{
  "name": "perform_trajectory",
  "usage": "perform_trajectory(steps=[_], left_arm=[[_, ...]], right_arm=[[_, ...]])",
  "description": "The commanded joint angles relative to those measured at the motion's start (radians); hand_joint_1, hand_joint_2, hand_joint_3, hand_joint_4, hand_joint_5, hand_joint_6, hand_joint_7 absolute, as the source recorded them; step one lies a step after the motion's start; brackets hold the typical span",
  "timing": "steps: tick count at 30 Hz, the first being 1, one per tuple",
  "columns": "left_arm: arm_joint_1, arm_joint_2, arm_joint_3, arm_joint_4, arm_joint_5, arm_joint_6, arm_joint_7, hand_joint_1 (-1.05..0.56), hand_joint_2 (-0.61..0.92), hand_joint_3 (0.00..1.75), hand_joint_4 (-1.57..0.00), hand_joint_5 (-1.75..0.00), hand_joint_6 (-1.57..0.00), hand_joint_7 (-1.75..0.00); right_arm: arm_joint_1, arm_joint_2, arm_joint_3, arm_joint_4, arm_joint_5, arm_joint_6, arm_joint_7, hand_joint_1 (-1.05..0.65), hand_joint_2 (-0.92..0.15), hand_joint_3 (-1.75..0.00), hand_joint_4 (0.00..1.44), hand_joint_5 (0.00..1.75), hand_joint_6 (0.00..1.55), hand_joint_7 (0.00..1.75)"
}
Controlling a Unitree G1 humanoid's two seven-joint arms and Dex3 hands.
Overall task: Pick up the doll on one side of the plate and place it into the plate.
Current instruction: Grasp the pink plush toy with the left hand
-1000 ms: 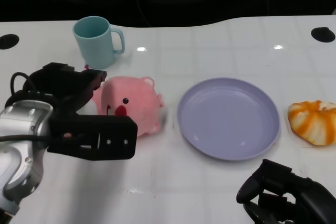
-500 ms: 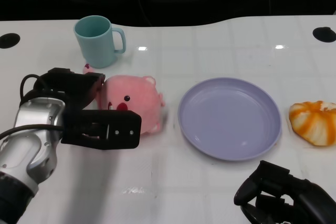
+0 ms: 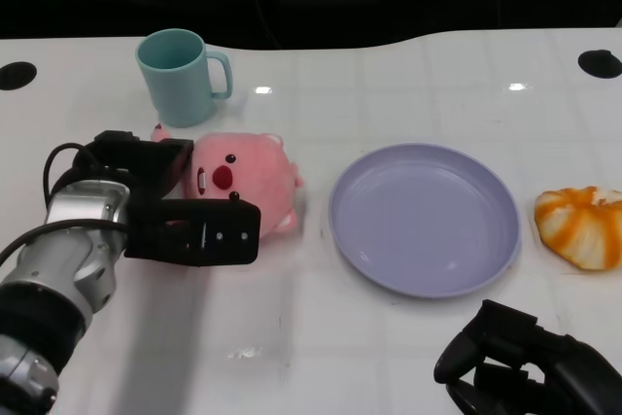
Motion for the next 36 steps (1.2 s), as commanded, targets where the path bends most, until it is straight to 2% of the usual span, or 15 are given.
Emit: perform_trajectory(steps=[1,7,10,12,14,16,18,20,24,29,30,31,32,34,36], left_arm=[[-0.024,-0.015,-0.017,0.108,-0.019,-0.027,0.020,-0.70,0.90,0.01,-0.04,-0.20,-0.18,-0.02],[-0.054,-0.046,-0.023,0.251,-0.058,-0.082,0.067,-0.66,0.90,0.00,-0.13,-0.22,-0.23,-0.02],[-0.051,-0.067,-0.010,0.301,-0.084,-0.100,0.129,-0.55,0.90,0.00,-0.24,-0.17,-0.30,-0.02],[-0.039,-0.079,0.011,0.323,-0.113,-0.126,0.197,-0.36,0.91,0.00,-0.56,-0.20,-0.48,-0.04],[-0.036,-0.087,0.013,0.349,-0.124,-0.145,0.250,-0.25,0.91,0.00,-0.73,-0.24,-0.58,-0.06],[-0.036,-0.093,0.000,0.379,-0.118,-0.157,0.305,-0.18,0.92,0.02,-0.80,-0.85,-0.86,-0.05],[-0.036,-0.099,-0.017,0.407,-0.107,-0.166,0.348,-0.20,0.92,0.02,-0.79,-1.27,-1.06,-0.05],[-0.032,-0.103,-0.025,0.426,-0.109,-0.172,0.374,-0.30,0.87,0.00,-0.75,-1.52,-1.20,-0.06],[-0.025,-0.112,-0.042,0.452,-0.102,-0.159,0.417,-0.31,0.88,0.04,-0.74,-1.59,-1.21,-0.03],[-0.016,-0.109,-0.053,0.453,-0.111,-0.155,0.439,-0.31,0.92,0.32,-0.68,-1.58,-1.12,-0.03],[-0.013,-0.107,-0.049,0.449,-0.117,-0.162,0.447,-0.29,0.92,0.33,-0.69,-1.68,-1.04,-0.40],[-0.010,-0.106,-0.042,0.447,-0.126,-0.170,0.456,-0.29,0.92,0.33,-0.71,-1.71,-0.82,-0.93],[-0.009,-0.105,-0.036,0.446,-0.133,-0.173,0.462,-0.26,0.92,0.31,-0.71,-1.73,-0.67,-1.25],[-0.009,-0.100,-0.033,0.443,-0.138,-0.183,0.472,-0.25,0.92,0.30,-0.72,-1.74,-0.59,-1.51],[-0.009,-0.093,-0.031,0.435,-0.141,-0.202,0.492,-0.26,0.92,0.33,-0.73,-1.75,-0.55,-1.57]], right_arm=[[0.008,-0.010,-0.008,-0.009,0.013,-0.004,0.003,-0.27,-0.92,-0.51,0.66,1.75,0.46,1.67],[0.017,-0.014,-0.012,-0.017,0.014,0.001,0.007,-0.28,-0.92,-0.51,0.65,1.75,0.46,1.67],[0.018,-0.015,-0.012,-0.018,0.011,0.000,0.008,-0.29,-0.92,-0.50,0.65,1.75,0.45,1.67],[0.018,-0.014,-0.013,-0.017,0.011,0.000,0.008,-0.29,-0.92,-0.50,0.65,1.75,0.45,1.66],[0.017,-0.014,-0.013,-0.015,0.011,-0.001,0.008,-0.29,-0.92,-0.50,0.65,1.75,0.46,1.66],[0.016,-0.014,-0.013,-0.012,0.010,-0.005,0.009,-0.29,-0.92,-0.50,0.65,1.75,0.46,1.66],[0.014,-0.013,-0.016,-0.010,0.015,0.000,0.010,-0.29,-0.92,-0.49,0.65,1.75,0.46,1.66],[0.012,-0.014,-0.018,-0.004,0.014,-0.004,0.012,-0.30,-0.92,-0.49,0.66,1.75,0.46,1.65],[0.009,-0.012,-0.019,0.000,0.018,-0.007,0.017,-0.29,-0.92,-0.50,0.65,1.75,0.47,1.65],[0.008,-0.012,-0.019,-0.001,0.015,-0.006,0.016,-0.29,-0.92,-0.50,0.66,1.75,0.47,1.64],[0.008,-0.012,-0.019,-0.001,0.015,-0.005,0.016,-0.29,-0.92,-0.50,0.66,1.75,0.47,1.64],[0.007,-0.012,-0.019,-0.001,0.014,-0.003,0.016,-0.29,-0.92,-0.49,0.66,1.75,0.47,1.64],[0.007,-0.013,-0.018,-0.001,0.013,0.000,0.015,-0.29,-0.92,-0.49,0.66,1.75,0.47,1.64],[0.005,-0.012,-0.017,-0.001,0.012,0.000,0.014,-0.30,-0.92,-0.49,0.66,1.75,0.47,1.64],[0.004,-0.010,-0.015,0.000,0.012,0.001,0.013,-0.30,-0.92,-0.49,0.66,1.75,0.47,1.64]])
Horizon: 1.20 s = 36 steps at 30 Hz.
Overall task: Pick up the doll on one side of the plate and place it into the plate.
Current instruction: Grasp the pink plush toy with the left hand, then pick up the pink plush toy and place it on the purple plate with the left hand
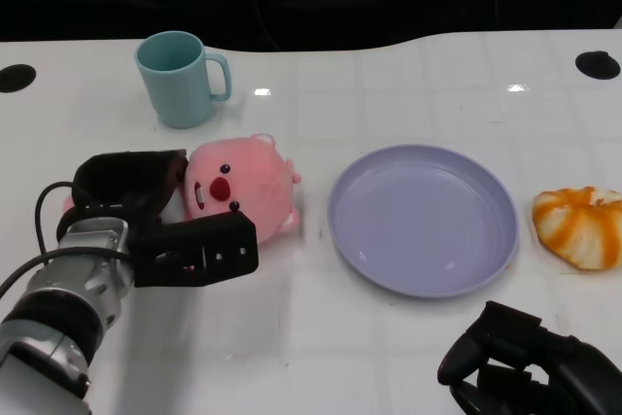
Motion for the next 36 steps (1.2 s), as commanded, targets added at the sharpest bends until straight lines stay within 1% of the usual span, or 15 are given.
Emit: perform_trajectory(steps=[1,2,3,4,8,11,13,14,16,18,21,25,28,33,36], left_arm=[[0.055,0.012,-0.003,0.015,-0.006,-0.027,0.015,-0.25,0.92,0.32,-0.73,-1.75,-0.55,-1.60],[0.056,0.013,0.006,0.012,-0.016,-0.042,0.035,-0.24,0.92,0.33,-0.75,-1.75,-0.54,-1.67],[0.057,0.012,0.017,0.010,-0.028,-0.053,0.047,-0.23,0.91,0.33,-0.78,-1.75,-0.57,-1.72],[0.056,0.012,0.027,0.008,-0.038,-0.061,0.055,-0.22,0.91,0.33,-0.80,-1.75,-0.58,-1.73],[0.054,0.013,0.062,-0.014,-0.077,-0.082,0.055,-0.24,0.89,0.31,-0.84,-1.75,-0.63,-1.75],[0.064,0.019,0.088,-0.043,-0.100,-0.093,0.067,-0.21,0.88,0.32,-0.86,-1.75,-0.66,-1.75],[0.072,0.021,0.105,-0.061,-0.116,-0.094,0.063,-0.20,0.83,0.40,-0.86,-1.75,-0.67,-1.75],[0.079,0.026,0.111,-0.076,-0.122,-0.102,0.062,-0.19,0.77,0.52,-0.86,-1.75,-0.68,-1.75],[0.097,0.045,0.113,-0.111,-0.118,-0.132,0.065,-0.16,0.60,0.86,-0.87,-1.75,-0.69,-1.75],[0.116,0.062,0.123,-0.158,-0.120,-0.148,0.064,-0.16,0.55,0.97,-0.89,-1.75,-0.70,-1.75],[0.144,0.072,0.160,-0.233,-0.149,-0.157,0.049,-0.17,0.55,1.03,-0.91,-1.75,-0.72,-1.75],[0.165,0.075,0.192,-0.331,-0.172,-0.131,0.008,-0.15,0.51,1.12,-0.92,-1.75,-0.76,-1.75],[0.173,0.077,0.199,-0.391,-0.167,-0.131,-0.011,-0.15,0.49,1.10,-0.90,-1.75,-0.74,-1.75],[0.166,0.054,0.196,-0.457,-0.163,-0.120,-0.039,-0.16,0.50,1.10,-0.90,-1.75,-0.75,-1.75],[0.157,0.023,0.194,-0.501,-0.174,-0.125,-0.062,-0.16,0.43,1.19,-0.92,-1.75,-0.78,-1.75]], right_arm=[[-0.002,-0.008,0.000,0.005,0.004,0.002,-0.004,-0.30,-0.92,-0.49,0.66,1.75,0.47,1.64],[-0.003,-0.007,0.000,0.007,0.004,0.001,-0.005,-0.30,-0.92,-0.49,0.66,1.75,0.48,1.64],[-0.004,-0.006,0.001,0.008,0.002,0.003,-0.007,-0.30,-0.92,-0.49,0.66,1.75,0.48,1.64],[-0.006,-0.005,0.001,0.011,0.002,0.001,-0.008,-0.31,-0.92,-0.49,0.66,1.75,0.48,1.64],[-0.011,-0.006,0.003,0.014,0.003,-0.002,-0.006,-0.30,-0.92,-0.49,0.66,1.75,0.48,1.64],[-0.009,-0.005,0.006,0.013,0.000,-0.004,-0.009,-0.29,-0.92,-0.50,0.66,1.75,0.48,1.64],[-0.008,-0.004,0.009,0.012,-0.003,-0.004,-0.012,-0.30,-0.92,-0.49,0.66,1.75,0.48,1.64],[-0.008,-0.003,0.010,0.011,-0.002,-0.003,-0.014,-0.31,-0.92,-0.49,0.66,1.75,0.48,1.64],[-0.010,-0.002,0.011,0.007,0.002,0.001,-0.015,-0.30,-0.92,-0.49,0.66,1.75,0.48,1.64],[-0.012,-0.001,0.010,0.005,0.008,0.006,-0.014,-0.30,-0.92,-0.49,0.66,1.75,0.48,1.65],[-0.013,-0.002,0.009,0.010,0.011,0.002,-0.011,-0.30,-0.92,-0.49,0.67,1.75,0.48,1.65],[-0.011,-0.006,0.009,0.010,0.008,-0.003,-0.010,-0.29,-0.92,-0.50,0.66,1.75,0.48,1.65],[-0.008,-0.008,0.010,0.015,0.003,-0.015,-0.010,-0.29,-0.92,-0.50,0.66,1.75,0.48,1.65],[-0.005,-0.009,0.014,0.013,0.002,-0.014,-0.010,-0.27,-0.92,-0.50,0.66,1.75,0.48,1.65],[-0.002,-0.009,0.016,0.015,0.001,-0.017,-0.010,-0.27,-0.92,-0.50,0.66,1.75,0.48,1.65]])
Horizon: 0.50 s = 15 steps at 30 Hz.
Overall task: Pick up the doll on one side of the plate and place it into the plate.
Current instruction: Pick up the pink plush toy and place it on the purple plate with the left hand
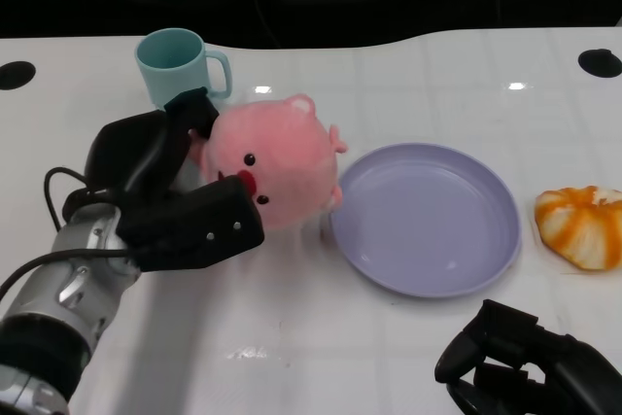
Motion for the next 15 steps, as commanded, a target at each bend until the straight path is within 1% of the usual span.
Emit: perform_trajectory(steps=[1,4,10,15], left_arm=[[-0.009,-0.025,0.005,-0.059,-0.014,0.006,-0.036,-0.17,0.41,1.24,-0.93,-1.75,-0.79,-1.75],[-0.029,-0.060,-0.004,-0.093,-0.009,0.030,-0.070,-0.19,0.39,1.31,-0.94,-1.75,-0.80,-1.75],[-0.089,-0.126,-0.042,-0.074,0.029,0.042,-0.087,-0.18,0.32,1.34,-0.98,-1.75,-0.81,-1.75],[-0.136,-0.182,-0.074,-0.054,0.050,0.090,-0.119,-0.19,0.34,1.33,-0.96,-1.75,-0.79,-1.75]], right_arm=[[0.005,-0.010,0.005,0.001,-0.002,-0.011,-0.001,-0.27,-0.92,-0.50,0.66,1.75,0.48,1.65],[0.005,-0.011,0.008,-0.001,-0.005,-0.008,-0.004,-0.27,-0.92,-0.51,0.66,1.75,0.48,1.65],[0.002,-0.008,0.015,0.006,-0.004,-0.016,-0.003,-0.26,-0.92,-0.51,0.66,1.75,0.47,1.65],[0.003,-0.006,0.027,-0.005,-0.008,-0.001,-0.010,-0.26,-0.92,-0.51,0.66,1.75,0.47,1.65]])
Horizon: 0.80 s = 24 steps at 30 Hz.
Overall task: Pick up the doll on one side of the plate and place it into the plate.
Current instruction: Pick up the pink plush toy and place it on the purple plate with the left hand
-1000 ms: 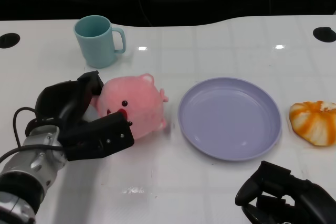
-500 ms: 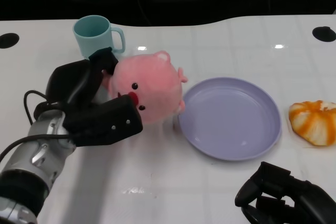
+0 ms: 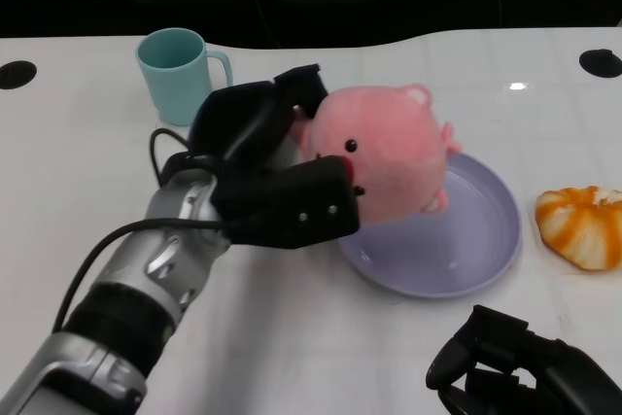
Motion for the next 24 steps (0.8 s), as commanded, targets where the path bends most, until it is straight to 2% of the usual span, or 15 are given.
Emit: perform_trajectory(steps=[1,10,16,20,22,24], left_arm=[[-0.043,-0.023,-0.018,0.019,0.010,0.030,-0.028,-0.19,0.36,1.31,-0.95,-1.75,-0.78,-1.75],[-0.133,-0.117,-0.058,0.113,0.026,0.068,-0.037,-0.20,0.46,1.10,-0.91,-1.75,-0.75,-1.75],[-0.205,-0.179,-0.078,0.229,0.024,0.064,-0.035,-0.22,0.52,1.04,-0.86,-1.75,-0.74,-1.75],[-0.234,-0.203,-0.089,0.298,0.026,0.048,-0.032,-0.21,0.53,1.01,-0.89,-1.75,-0.72,-1.75],[-0.240,-0.209,-0.090,0.322,0.019,0.042,-0.038,-0.21,0.57,0.93,-0.87,-1.75,-0.69,-1.75],[-0.245,-0.216,-0.085,0.340,0.012,0.048,-0.045,-0.21,0.58,0.83,-0.83,-1.75,-0.69,-1.66]], right_arm=[[0.002,-0.006,0.005,-0.008,-0.004,0.002,-0.009,-0.26,-0.92,-0.51,0.66,1.75,0.47,1.65],[0.014,-0.003,0.019,-0.023,-0.003,0.009,-0.015,-0.28,-0.92,-0.51,0.65,1.75,0.46,1.65],[0.018,-0.005,0.017,-0.026,0.000,0.009,-0.015,-0.29,-0.92,-0.51,0.65,1.75,0.47,1.65],[0.023,-0.005,0.023,-0.038,-0.007,0.015,-0.023,-0.29,-0.92,-0.50,0.64,1.75,0.46,1.65],[0.025,-0.003,0.026,-0.041,-0.007,0.016,-0.026,-0.29,-0.92,-0.50,0.64,1.75,0.46,1.65],[0.027,-0.001,0.026,-0.040,-0.001,0.016,-0.028,-0.29,-0.92,-0.50,0.64,1.75,0.46,1.65]])
